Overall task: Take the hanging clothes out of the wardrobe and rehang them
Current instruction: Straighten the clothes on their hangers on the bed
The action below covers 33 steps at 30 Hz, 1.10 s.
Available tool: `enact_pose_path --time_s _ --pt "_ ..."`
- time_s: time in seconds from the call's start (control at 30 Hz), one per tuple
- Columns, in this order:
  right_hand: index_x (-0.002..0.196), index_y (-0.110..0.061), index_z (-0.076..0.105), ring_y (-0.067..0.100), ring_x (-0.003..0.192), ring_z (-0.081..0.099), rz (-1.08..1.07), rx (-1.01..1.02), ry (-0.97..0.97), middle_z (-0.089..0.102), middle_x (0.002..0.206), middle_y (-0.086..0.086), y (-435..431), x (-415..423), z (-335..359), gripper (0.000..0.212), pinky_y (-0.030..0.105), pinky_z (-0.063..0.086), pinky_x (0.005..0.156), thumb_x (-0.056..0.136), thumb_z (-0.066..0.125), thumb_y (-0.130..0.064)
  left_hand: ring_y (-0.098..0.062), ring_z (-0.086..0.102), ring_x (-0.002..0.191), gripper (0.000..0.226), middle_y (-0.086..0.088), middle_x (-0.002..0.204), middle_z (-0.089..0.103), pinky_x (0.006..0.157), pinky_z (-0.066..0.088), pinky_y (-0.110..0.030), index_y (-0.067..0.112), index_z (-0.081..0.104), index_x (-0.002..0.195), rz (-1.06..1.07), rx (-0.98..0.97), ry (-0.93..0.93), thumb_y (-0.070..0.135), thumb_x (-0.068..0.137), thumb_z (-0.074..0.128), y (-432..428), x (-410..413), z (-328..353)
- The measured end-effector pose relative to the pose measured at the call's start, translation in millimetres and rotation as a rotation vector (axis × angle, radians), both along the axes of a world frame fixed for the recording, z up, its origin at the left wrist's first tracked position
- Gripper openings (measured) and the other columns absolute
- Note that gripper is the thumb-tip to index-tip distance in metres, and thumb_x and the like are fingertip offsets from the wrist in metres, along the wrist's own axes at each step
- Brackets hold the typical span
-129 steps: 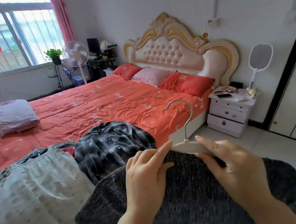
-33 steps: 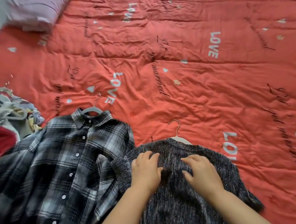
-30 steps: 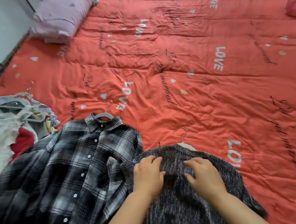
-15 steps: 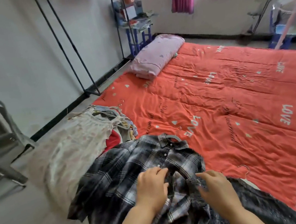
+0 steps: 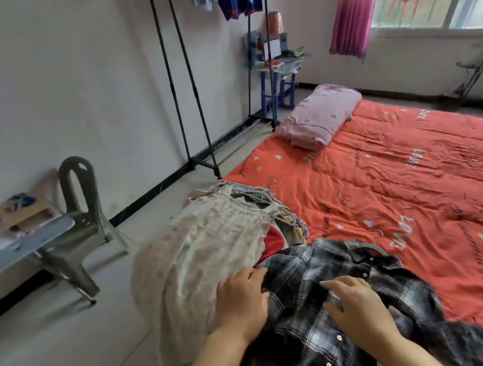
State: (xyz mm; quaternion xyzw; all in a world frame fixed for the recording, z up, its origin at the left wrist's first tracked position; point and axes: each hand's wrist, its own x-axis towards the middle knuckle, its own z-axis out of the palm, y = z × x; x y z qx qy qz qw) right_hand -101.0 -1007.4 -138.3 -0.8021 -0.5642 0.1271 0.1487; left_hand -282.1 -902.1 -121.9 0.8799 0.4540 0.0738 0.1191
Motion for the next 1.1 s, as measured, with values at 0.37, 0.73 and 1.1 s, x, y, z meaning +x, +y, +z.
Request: enact_pose_path --time_s 0.37,0.73,1.1 --pt "0.132 -0.027 0.049 0.013 0.124 0.041 -0.016 0.005 -0.024 0.051 0.130 -0.009 122.6 -27.2 -8.7 0.041 0.023 0.034 0.101 0.092 0.054 -0.030 -0.012 0.038 0.127 0.047 0.010 0.139 0.042 0.104 0.027 -0.028 0.030 0.035 0.140 -0.015 -0.025 -0.001 0.034 0.094 0.044 119.8 -37.1 -9.4" --pt "0.130 -0.027 0.053 0.014 0.122 0.043 -0.056 -0.038 0.063 0.053 0.130 -0.008 321.9 -1.8 -56.8 0.040 0.026 0.032 0.101 0.090 0.056 -0.029 -0.015 0.035 0.129 0.048 0.008 0.142 0.037 0.104 0.025 -0.029 0.030 0.030 0.143 -0.065 -0.113 0.110 0.032 0.096 0.041 313.6 1.2 -34.9" --pt "0.130 -0.025 0.052 0.016 0.123 0.043 -0.178 -0.170 0.122 0.053 0.128 -0.005 434.7 67.1 -129.0 0.040 0.030 0.036 0.102 0.090 0.055 -0.026 -0.012 0.034 0.128 0.049 0.009 0.138 0.038 0.104 0.024 -0.026 0.029 0.028 0.143 -0.187 -0.233 0.123 0.036 0.096 0.041 441.0 73.5 -123.1"
